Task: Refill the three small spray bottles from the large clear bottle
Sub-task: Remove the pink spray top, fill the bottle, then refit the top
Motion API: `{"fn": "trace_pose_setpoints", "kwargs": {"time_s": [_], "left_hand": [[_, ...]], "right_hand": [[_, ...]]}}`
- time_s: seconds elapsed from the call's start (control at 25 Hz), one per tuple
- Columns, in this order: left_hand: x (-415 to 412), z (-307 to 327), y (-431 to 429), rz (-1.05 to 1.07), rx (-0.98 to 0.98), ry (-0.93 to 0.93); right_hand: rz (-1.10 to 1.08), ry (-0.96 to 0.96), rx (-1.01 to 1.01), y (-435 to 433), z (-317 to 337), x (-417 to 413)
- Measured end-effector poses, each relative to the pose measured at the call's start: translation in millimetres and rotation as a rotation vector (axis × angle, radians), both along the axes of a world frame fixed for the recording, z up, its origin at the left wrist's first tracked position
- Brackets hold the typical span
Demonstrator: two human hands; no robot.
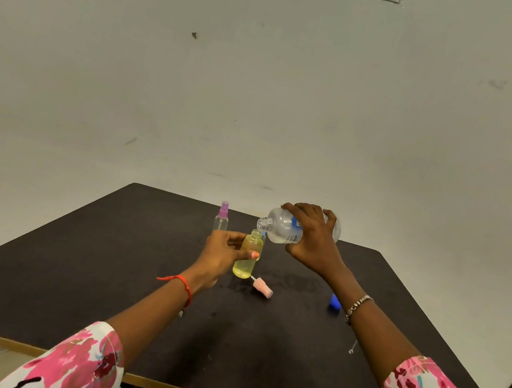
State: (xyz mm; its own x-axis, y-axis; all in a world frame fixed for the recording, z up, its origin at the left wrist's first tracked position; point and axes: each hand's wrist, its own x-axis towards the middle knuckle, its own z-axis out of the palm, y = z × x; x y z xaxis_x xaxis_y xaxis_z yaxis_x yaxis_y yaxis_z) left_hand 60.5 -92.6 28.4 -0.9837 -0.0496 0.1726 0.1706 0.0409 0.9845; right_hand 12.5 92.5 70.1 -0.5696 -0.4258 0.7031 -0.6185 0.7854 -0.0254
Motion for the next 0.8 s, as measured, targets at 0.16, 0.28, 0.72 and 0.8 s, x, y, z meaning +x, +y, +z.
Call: {"fn": "trace_pose_setpoints", "kwargs": {"time_s": [0.16,0.28,0.72,0.8], "left_hand": [[-4,-5,1,-0.011,0.010,-0.004],[-8,-9,2,-0.018,0.020,-0.008],[-28,-30,-5,-0.005,0.059,-0.062],[-31,-32,-6,0.000,0.065,-0.073]], "right_hand": [[0.033,-0.190,-0.105,1,-8,-4],[0.064,-0.353,-0.380,4,-11,-6],[-0.176,-0.562,-0.899,29,-57,-40],[-0.201,-0.583,-0.938,28,-66,-46]]}}
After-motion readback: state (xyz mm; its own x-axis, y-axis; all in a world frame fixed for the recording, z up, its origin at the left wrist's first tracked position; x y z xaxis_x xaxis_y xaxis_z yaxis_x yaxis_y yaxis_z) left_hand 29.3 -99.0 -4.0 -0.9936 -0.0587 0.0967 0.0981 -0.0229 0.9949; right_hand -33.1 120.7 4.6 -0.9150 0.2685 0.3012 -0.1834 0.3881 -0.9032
